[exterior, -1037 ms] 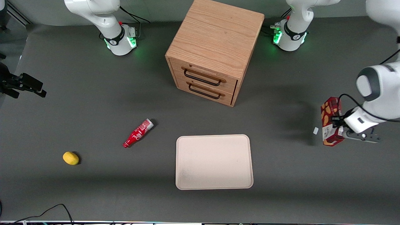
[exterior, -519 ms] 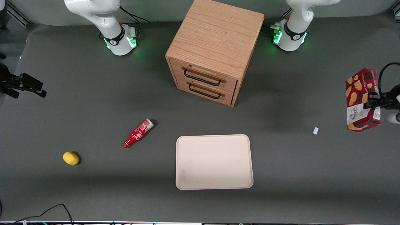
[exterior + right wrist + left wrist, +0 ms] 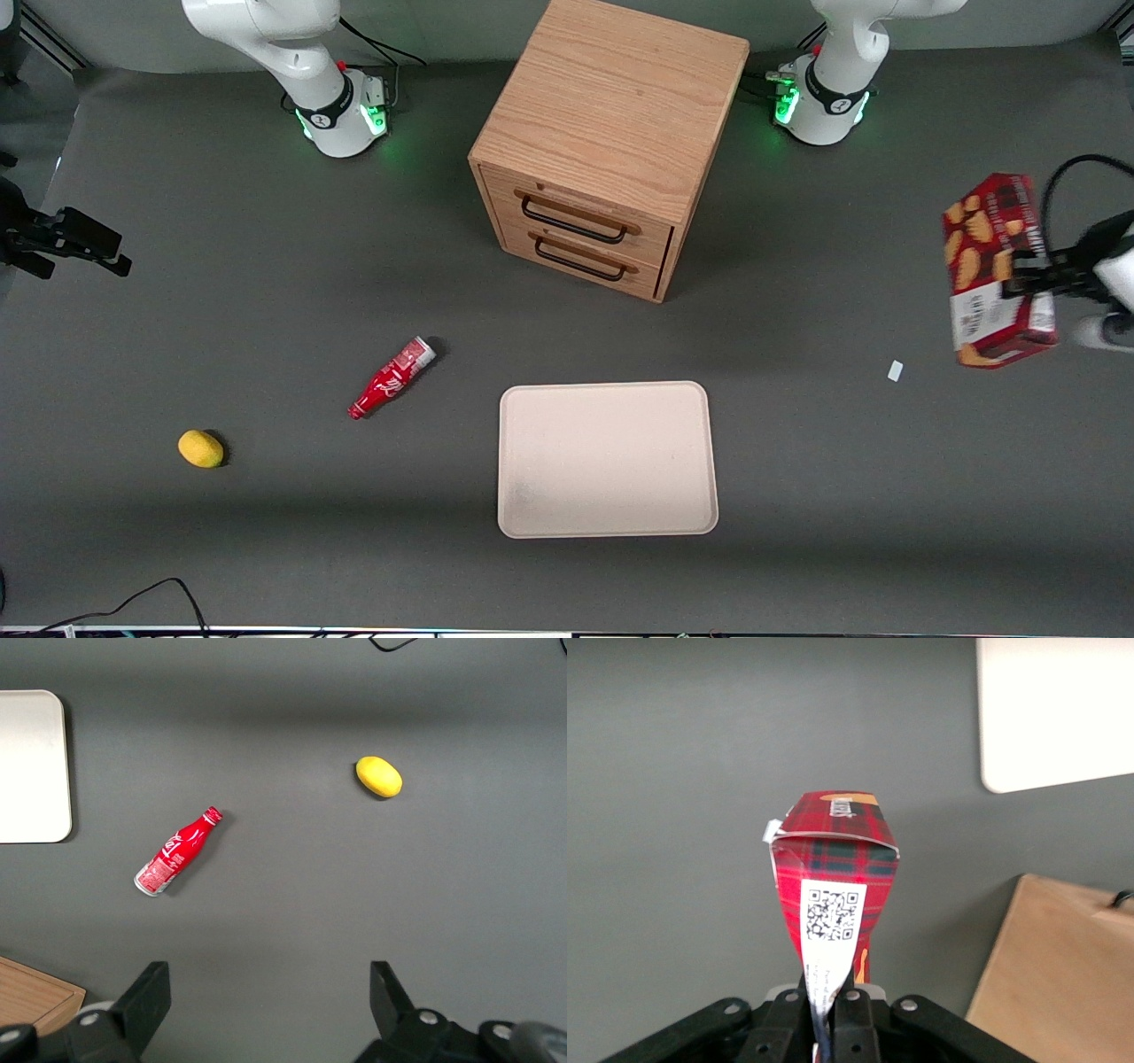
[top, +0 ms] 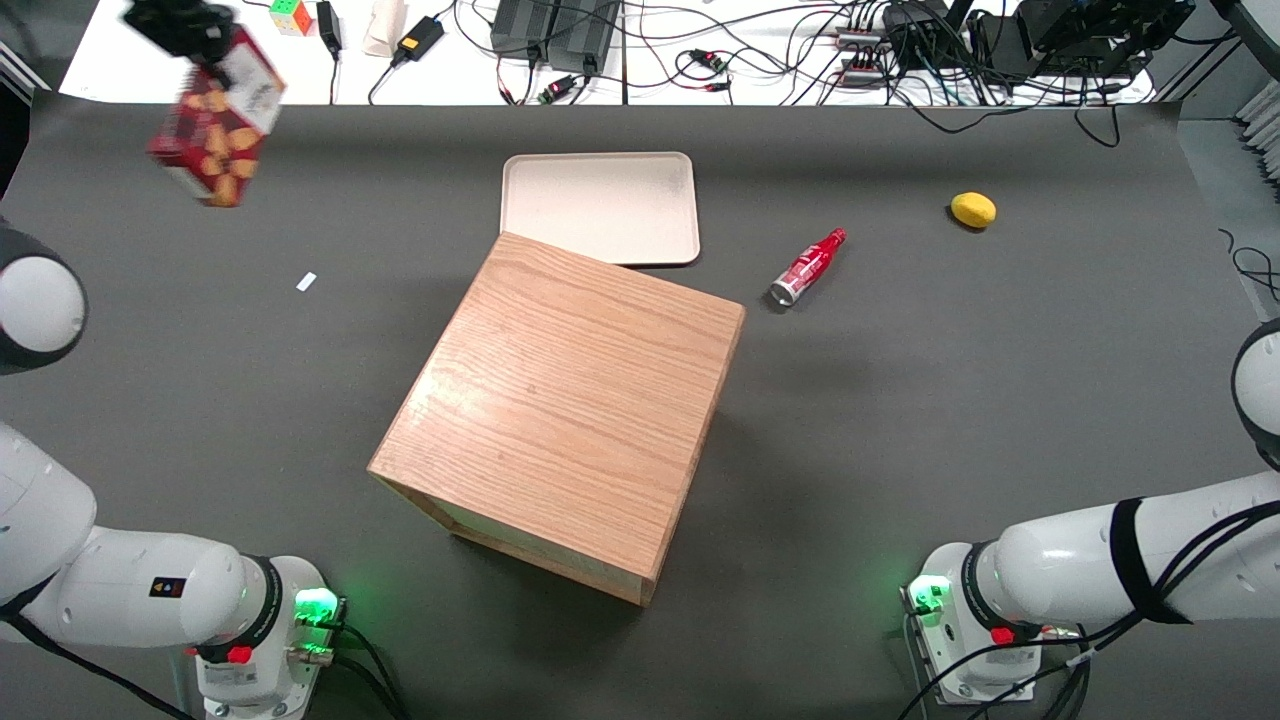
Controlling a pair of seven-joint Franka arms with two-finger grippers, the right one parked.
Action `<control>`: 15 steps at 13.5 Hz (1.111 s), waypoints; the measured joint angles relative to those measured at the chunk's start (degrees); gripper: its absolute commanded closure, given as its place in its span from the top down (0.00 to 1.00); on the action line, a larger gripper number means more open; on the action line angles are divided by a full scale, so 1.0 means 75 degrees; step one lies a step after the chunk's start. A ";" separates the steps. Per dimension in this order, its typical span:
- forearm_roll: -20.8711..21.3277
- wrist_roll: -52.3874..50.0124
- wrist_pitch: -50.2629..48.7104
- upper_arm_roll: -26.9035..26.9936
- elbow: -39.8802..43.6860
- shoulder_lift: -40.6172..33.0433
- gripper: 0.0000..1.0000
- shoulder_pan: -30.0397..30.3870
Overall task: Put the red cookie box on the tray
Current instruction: 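Carry the box over the white tray's corner with the left gripper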
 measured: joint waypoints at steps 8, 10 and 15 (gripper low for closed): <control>0.0637 -0.3745 0.1825 -0.1144 0.1177 0.2048 0.00 -0.1696; 0.0837 -0.4144 0.2531 -0.1141 0.1239 0.2586 0.00 -0.2025; 0.1178 -0.4746 0.3784 -0.1097 0.1377 0.3648 0.00 -0.2452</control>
